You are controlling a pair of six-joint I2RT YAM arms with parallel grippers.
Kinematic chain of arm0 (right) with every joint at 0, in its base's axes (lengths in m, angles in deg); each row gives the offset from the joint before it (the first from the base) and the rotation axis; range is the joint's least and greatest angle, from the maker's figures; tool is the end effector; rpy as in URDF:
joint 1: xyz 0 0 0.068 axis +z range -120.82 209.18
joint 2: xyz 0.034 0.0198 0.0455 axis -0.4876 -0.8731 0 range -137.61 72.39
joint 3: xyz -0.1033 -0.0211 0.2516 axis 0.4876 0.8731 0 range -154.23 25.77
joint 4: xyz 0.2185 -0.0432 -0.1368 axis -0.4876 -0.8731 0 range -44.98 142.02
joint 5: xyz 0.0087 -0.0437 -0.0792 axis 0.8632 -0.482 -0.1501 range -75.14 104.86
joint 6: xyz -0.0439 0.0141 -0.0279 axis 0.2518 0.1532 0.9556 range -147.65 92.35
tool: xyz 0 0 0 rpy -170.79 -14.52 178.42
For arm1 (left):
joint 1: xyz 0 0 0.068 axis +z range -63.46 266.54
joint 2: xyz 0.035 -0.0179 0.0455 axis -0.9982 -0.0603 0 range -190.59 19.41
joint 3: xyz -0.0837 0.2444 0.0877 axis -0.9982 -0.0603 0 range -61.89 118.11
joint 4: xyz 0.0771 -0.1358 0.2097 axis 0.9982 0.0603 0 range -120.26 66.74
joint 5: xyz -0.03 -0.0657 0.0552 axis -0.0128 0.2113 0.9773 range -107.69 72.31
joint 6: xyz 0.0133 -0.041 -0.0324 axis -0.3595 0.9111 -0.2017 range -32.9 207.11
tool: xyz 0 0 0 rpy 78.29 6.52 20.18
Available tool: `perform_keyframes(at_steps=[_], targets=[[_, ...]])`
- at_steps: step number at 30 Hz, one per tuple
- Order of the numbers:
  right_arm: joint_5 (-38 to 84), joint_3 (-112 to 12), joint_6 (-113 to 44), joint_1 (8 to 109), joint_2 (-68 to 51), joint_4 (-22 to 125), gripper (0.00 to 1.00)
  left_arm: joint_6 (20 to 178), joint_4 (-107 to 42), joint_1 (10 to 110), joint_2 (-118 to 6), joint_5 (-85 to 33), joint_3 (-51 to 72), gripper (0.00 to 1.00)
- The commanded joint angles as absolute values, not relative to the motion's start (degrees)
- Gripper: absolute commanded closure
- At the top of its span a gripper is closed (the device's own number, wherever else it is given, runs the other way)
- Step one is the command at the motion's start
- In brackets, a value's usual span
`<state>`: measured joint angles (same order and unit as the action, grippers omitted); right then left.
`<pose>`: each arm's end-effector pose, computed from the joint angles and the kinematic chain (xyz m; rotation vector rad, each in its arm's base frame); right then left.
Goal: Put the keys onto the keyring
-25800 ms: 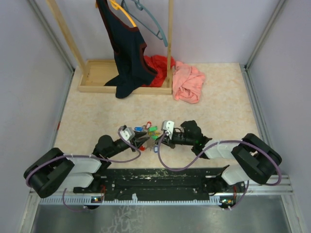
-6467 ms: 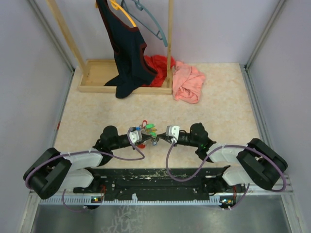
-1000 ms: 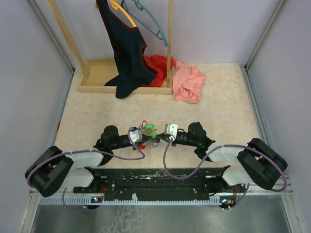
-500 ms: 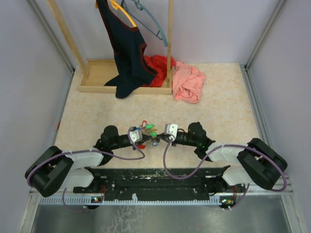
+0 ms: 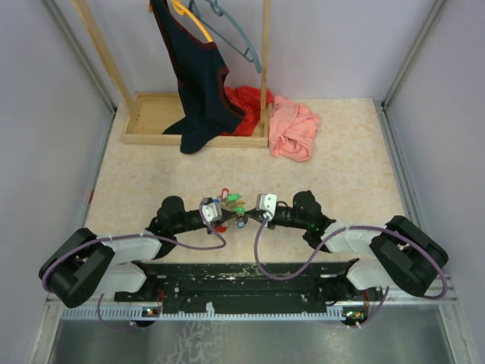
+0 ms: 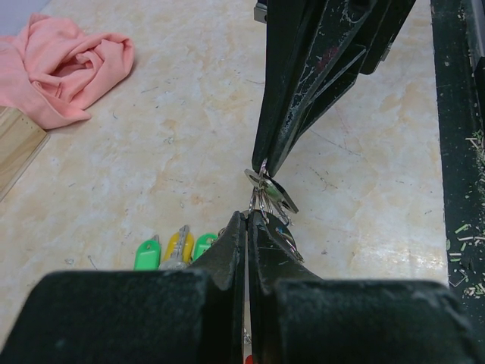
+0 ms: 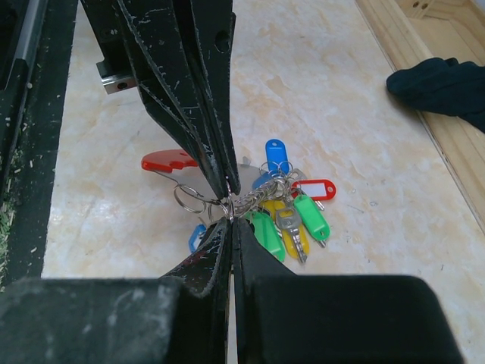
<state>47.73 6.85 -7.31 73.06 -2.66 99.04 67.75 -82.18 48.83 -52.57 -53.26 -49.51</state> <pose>0.1601 0.1807 0.1822 -1.2782 1.2247 0.7942 0.1582 -0.1486 0.1697 1.2123 1.2466 -0.7637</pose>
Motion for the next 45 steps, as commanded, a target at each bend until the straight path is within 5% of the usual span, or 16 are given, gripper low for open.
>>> perform_keyframes(at_steps=[1,45], targets=[[48.2,4.4,-7.8,73.7,-1.8,100.5,1.00,67.9,-85.1,49.2,-52.2,-53.9,-49.1,0.99],[51.2,2.4,-7.9,73.8,-3.0,97.7,1.00,66.9,-85.2,49.2,-53.6,-60.3,-48.5,0.99]])
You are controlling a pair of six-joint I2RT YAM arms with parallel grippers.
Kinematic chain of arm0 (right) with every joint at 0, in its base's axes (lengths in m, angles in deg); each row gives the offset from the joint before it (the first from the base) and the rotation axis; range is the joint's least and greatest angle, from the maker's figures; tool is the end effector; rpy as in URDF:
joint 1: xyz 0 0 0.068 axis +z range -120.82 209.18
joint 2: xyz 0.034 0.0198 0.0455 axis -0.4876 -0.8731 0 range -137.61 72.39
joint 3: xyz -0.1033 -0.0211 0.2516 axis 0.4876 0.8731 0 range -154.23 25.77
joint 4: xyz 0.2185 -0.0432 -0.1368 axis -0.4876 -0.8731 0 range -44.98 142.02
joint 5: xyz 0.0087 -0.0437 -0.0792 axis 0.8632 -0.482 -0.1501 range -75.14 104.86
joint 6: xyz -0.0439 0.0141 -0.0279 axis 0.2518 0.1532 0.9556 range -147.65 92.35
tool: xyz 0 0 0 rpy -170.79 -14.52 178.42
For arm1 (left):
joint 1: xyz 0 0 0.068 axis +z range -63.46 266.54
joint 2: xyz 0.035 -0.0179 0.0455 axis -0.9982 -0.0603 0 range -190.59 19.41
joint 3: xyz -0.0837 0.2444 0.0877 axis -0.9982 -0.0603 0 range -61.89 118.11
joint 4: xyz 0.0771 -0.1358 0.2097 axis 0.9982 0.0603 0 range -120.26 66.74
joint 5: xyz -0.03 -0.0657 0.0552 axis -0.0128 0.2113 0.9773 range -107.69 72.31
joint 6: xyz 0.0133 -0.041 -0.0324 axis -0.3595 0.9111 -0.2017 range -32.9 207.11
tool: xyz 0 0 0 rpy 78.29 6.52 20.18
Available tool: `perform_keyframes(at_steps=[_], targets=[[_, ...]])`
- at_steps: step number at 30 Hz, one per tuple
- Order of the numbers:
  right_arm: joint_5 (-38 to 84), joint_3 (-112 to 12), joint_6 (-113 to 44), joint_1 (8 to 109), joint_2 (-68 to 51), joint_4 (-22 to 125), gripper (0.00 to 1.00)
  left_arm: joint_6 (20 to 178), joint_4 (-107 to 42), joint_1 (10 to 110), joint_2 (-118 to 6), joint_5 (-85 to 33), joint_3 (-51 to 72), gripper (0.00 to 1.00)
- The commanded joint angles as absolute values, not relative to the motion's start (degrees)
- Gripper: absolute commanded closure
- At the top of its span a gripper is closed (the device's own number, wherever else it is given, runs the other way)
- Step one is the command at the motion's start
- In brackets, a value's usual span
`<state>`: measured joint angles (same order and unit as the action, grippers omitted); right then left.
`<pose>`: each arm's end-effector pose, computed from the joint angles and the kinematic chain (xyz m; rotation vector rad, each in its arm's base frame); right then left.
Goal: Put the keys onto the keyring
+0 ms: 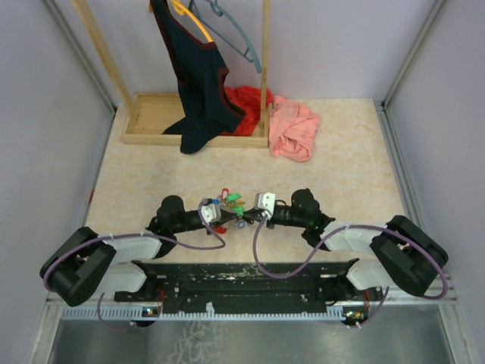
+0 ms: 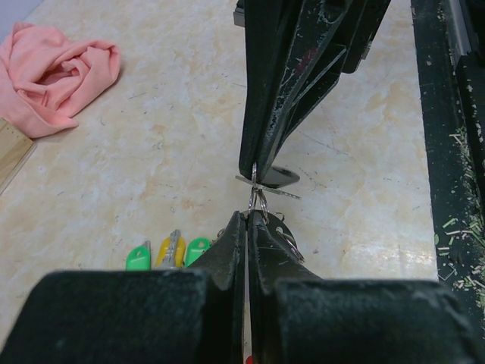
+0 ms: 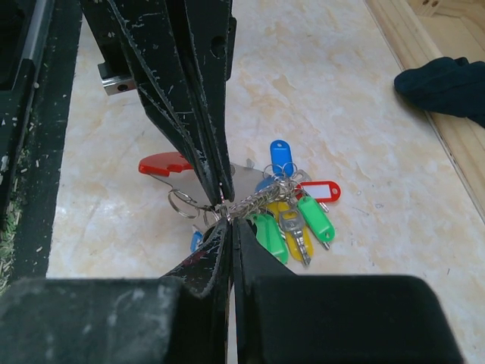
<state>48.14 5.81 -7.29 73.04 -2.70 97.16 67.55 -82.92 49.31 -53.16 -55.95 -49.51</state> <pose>0.1620 0.1827 0.1839 -1.2879 1.2355 0.8023 0.1584 -0.1482 0.1692 1.2352 1.2220 -0.7937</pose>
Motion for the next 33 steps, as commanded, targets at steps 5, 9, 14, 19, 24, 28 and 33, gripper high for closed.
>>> perform_keyframes(at_steps=[5,9,14,19,24,28,33], targets=[[53.3,1.4,-7.3,73.8,-3.4,95.5,1.00,66.8,-85.3,49.2,-53.7,-61.3,-48.4,0.99],[53.8,1.2,-7.1,73.7,-3.6,94.7,1.00,67.2,-85.2,49.2,-53.2,-60.5,-48.4,0.99],[52.8,2.0,-5.3,73.8,-2.3,94.6,1.00,68.6,-83.3,49.3,-53.1,-56.8,-47.5,0.99],[50.1,3.2,-1.1,75.1,-1.4,94.3,1.00,70.7,-82.5,49.3,-52.9,-55.1,-47.0,0.99],[46.0,2.8,3.4,76.8,-1.5,90.9,1.00,74.2,-83.4,50.1,-52.1,-54.6,-47.1,0.99],[43.3,2.9,5.7,77.6,-0.9,89.6,1.00,76.7,-85.0,50.6,-51.3,-54.2,-47.9,0.99],[39.6,3.3,8.1,78.7,-0.1,88.4,1.00,80.6,-87.9,51.0,-50.9,-54.0,-49.0,0.99]])
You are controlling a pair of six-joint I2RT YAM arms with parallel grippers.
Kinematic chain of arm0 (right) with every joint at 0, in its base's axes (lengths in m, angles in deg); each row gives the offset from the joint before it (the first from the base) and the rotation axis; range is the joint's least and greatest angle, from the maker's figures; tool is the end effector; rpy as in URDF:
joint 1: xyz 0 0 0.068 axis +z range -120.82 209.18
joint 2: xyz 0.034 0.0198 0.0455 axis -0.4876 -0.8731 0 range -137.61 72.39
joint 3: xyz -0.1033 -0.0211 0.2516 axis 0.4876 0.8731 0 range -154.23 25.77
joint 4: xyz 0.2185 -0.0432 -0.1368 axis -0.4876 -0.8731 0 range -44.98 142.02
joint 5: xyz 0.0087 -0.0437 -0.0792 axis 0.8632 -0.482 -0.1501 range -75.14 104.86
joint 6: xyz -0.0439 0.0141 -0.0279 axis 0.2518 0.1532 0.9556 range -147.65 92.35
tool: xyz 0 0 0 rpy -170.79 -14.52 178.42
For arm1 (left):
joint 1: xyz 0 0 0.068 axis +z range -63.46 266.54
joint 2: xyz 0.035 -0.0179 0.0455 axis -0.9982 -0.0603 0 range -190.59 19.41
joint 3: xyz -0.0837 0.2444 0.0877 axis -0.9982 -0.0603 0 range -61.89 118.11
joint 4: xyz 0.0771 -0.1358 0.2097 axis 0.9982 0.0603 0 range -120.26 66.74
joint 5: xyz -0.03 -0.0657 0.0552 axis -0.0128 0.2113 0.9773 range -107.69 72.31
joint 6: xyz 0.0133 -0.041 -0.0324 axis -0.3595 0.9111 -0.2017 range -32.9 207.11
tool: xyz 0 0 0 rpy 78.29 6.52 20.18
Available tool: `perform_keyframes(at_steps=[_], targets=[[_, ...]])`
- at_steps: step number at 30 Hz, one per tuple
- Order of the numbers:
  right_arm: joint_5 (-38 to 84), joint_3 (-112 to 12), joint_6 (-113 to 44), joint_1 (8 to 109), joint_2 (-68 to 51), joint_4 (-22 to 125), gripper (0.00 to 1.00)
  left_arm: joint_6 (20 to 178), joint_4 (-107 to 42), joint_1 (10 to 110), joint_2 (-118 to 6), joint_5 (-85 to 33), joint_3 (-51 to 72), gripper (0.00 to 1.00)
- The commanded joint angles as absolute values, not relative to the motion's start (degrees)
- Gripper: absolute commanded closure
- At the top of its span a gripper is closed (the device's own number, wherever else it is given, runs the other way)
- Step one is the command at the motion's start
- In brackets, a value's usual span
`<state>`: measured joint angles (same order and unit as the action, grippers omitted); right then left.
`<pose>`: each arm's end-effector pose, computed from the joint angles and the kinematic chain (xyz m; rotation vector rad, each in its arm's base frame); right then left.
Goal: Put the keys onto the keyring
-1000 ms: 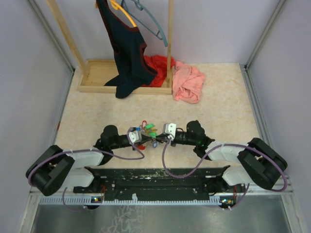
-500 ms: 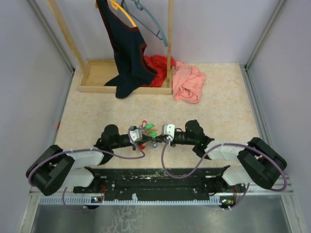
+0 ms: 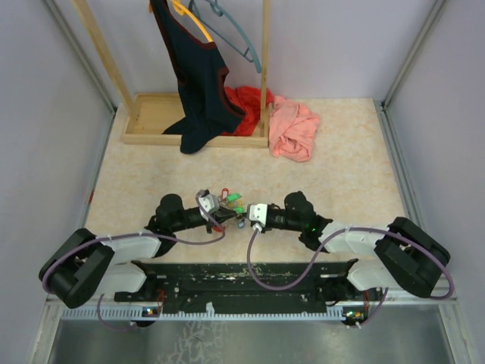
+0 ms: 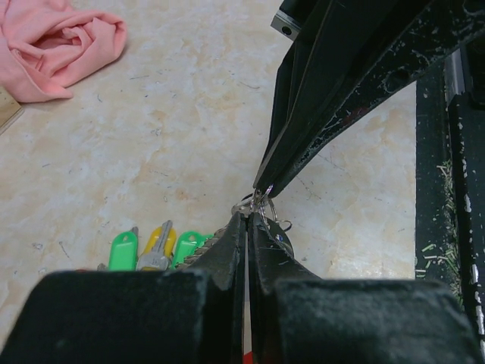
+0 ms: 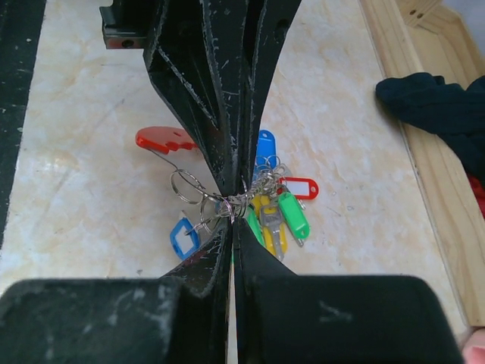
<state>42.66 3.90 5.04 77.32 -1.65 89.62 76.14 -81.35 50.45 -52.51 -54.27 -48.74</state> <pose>0.1525 0.1950 0.1841 -1.4354 1.1521 0.6311 0.1636 -0.1456 0.1723 1.1197 1.3512 -0.8645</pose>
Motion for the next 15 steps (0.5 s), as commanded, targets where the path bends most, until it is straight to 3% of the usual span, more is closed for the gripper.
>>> perform_keyframes(at_steps=[1,13,15], targets=[[38.6,3.2,8.6,78.9,-0.2,88.1,1.00,82.0,-89.7,51.0,-50.8,-53.8,-49.7,0.99],[34.8,1.3,10.4,79.7,7.3,85.3,1.00,93.9,-105.7,51.0,-51.1,-52.6,-58.1,0.99],[34.9,0.8,10.7,80.3,8.3,84.2,1.00,93.8,-104.8,51.0,-50.9,-52.9,-58.1,0.94]])
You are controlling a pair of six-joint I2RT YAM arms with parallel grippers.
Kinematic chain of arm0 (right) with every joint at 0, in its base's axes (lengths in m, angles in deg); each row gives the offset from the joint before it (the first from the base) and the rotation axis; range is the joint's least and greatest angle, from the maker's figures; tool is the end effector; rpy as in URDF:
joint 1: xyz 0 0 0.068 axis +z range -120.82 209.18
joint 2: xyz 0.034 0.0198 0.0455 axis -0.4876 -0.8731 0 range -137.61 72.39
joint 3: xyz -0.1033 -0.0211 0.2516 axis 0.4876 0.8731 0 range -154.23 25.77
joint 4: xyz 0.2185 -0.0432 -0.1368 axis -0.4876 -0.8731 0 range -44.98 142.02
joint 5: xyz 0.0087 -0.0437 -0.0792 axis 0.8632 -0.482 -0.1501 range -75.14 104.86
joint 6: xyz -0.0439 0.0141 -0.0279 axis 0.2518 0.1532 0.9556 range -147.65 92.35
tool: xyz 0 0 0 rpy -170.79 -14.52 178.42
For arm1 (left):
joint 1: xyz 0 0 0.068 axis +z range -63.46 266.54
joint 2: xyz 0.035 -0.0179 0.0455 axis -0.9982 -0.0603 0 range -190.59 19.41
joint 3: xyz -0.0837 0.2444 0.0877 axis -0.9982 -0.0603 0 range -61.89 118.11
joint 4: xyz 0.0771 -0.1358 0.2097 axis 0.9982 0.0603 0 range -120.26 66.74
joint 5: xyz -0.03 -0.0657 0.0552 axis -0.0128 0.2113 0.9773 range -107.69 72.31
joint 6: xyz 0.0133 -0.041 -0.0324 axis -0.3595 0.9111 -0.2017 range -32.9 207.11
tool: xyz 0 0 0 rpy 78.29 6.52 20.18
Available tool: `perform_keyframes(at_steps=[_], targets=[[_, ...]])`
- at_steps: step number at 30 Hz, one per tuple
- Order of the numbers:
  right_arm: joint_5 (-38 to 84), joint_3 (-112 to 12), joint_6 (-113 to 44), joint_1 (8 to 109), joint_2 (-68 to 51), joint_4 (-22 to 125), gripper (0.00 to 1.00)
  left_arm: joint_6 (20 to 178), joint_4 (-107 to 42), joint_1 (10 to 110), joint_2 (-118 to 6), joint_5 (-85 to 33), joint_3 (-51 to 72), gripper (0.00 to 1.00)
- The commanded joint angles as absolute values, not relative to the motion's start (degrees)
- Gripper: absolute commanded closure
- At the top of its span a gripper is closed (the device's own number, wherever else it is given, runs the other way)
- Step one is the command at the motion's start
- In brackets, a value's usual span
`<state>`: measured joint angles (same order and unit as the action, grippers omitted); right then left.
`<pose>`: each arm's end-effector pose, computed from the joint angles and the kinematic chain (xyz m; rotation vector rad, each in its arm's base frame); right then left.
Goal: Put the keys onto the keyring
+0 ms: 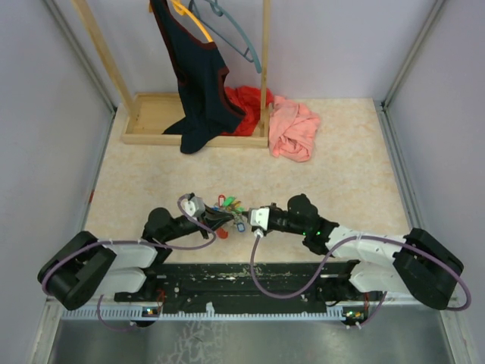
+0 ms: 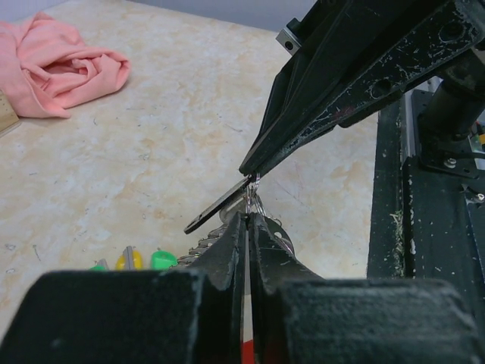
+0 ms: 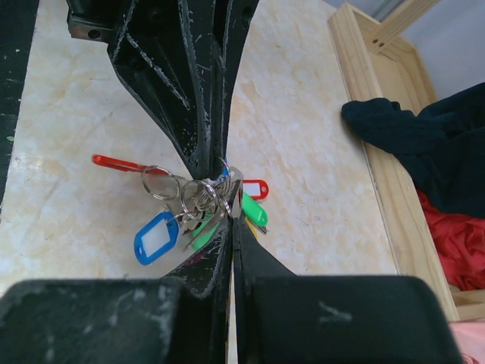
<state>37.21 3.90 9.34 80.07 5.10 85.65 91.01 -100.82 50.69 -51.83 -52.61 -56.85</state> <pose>0.1392 0.1927 0.2028 -1.4310 1.0759 0.5204 0.1434 -0.1289 0.1713 0.9084 1.3106 -1.0008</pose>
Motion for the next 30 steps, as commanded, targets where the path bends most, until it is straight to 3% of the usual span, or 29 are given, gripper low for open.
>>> perform_keyframes(at_steps=[1,4,11,15,22,27,30], targets=[[34.9,0.3,10.9,80.5,8.7,83.2,1.00,93.7,-104.4,51.0,-50.7,-52.8,-58.1,0.91],[34.7,-1.2,11.8,81.1,9.9,79.7,1.00,93.3,-102.8,51.0,-49.7,-52.6,-58.1,0.83],[34.9,-3.0,10.3,81.7,10.1,76.5,1.00,91.5,-96.3,51.0,-46.4,-52.1,-57.4,0.83],[31.6,-3.3,3.3,81.7,9.6,74.3,1.00,89.9,-88.3,51.0,-44.6,-51.6,-56.1,0.78],[27.8,-3.7,-14.4,82.6,11.1,63.5,0.77,92.9,-70.9,48.9,-39.9,-48.6,-52.6,0.72],[23.0,-5.4,-27.3,85.6,8.7,56.1,0.53,95.6,-61.7,44.0,-38.4,-42.5,-51.1,0.67],[18.9,-6.3,-33.1,87.5,5.8,52.7,0.51,98.7,-58.7,42.3,-38.6,-40.7,-50.7,0.65]])
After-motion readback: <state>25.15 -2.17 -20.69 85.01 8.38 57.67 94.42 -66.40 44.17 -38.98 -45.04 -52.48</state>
